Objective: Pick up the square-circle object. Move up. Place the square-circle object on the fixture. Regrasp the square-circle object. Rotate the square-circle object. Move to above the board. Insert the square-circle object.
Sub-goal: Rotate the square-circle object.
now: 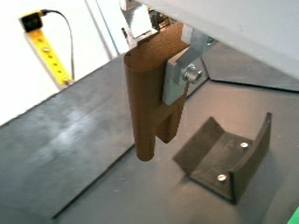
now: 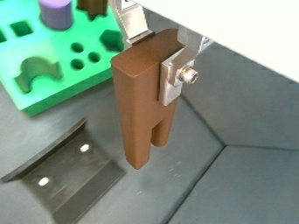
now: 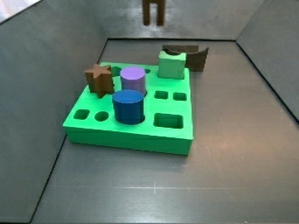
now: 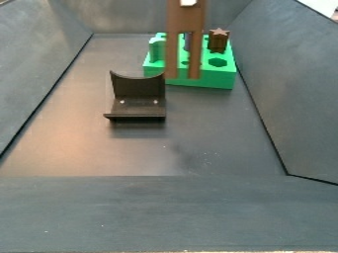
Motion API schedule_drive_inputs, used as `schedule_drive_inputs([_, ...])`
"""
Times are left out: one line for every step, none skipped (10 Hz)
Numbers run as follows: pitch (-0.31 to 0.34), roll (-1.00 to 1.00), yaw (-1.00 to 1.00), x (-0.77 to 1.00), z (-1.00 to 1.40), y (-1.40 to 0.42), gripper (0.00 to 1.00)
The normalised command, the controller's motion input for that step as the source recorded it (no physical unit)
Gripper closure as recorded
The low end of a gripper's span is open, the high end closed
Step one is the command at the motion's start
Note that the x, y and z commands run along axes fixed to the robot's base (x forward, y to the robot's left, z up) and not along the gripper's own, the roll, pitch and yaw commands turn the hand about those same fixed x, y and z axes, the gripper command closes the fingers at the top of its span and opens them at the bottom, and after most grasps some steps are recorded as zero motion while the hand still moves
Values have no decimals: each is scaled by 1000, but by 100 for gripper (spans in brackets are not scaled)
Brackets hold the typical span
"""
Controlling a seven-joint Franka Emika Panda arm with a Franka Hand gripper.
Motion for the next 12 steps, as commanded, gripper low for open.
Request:
schedule_drive_inputs([48,-86,-16,-800,265,58,100])
schedule_drive_inputs([50,-87,-15,-613,163,37,100])
schedule_drive_inputs([42,-87,-10,-420,106,24,100])
schedule_drive_inputs([27,-103,-9,-170,73,11,100])
schedule_drive_inputs([31,-993,-1000,0,0,0,100])
schedule_drive_inputs([50,-1000,-988,69,-48,24,100])
schedule_drive_inputs([65,-1000,-962,39,-27,61,100])
schedule_drive_inputs([116,-1000,-942,-21,2,12,100])
schedule_drive_inputs([151,-1000,-918,-23,20,3,100])
schedule_drive_inputs([134,-788,-687,-9,15,15,100])
schedule_drive_inputs([110,-488,-384,11,19,14,100])
schedule_drive_inputs([103,-316,-230,18,22,3,100])
